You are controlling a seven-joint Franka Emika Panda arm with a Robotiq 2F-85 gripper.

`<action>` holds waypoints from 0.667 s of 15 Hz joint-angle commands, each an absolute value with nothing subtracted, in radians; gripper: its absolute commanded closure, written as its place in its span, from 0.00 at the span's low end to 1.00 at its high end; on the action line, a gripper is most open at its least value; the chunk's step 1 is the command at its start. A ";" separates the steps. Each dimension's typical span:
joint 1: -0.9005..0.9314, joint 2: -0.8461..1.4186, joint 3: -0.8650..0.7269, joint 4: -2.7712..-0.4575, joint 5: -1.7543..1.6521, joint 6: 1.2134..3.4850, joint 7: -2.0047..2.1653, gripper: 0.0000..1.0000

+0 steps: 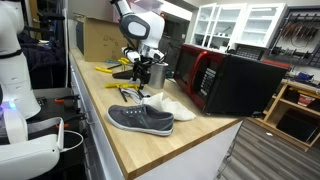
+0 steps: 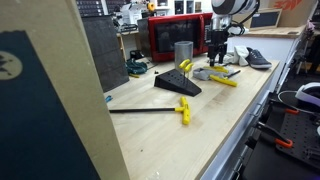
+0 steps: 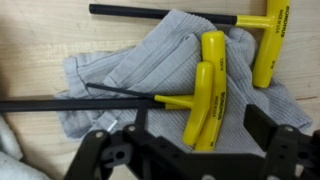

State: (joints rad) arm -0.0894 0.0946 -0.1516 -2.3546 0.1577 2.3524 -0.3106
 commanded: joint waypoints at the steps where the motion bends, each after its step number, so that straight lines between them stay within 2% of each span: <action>1: -0.113 0.117 -0.124 -2.352 0.180 2.387 -0.339 0.32; 10: -0.115 0.038 -0.113 -2.389 0.152 2.371 -0.327 0.99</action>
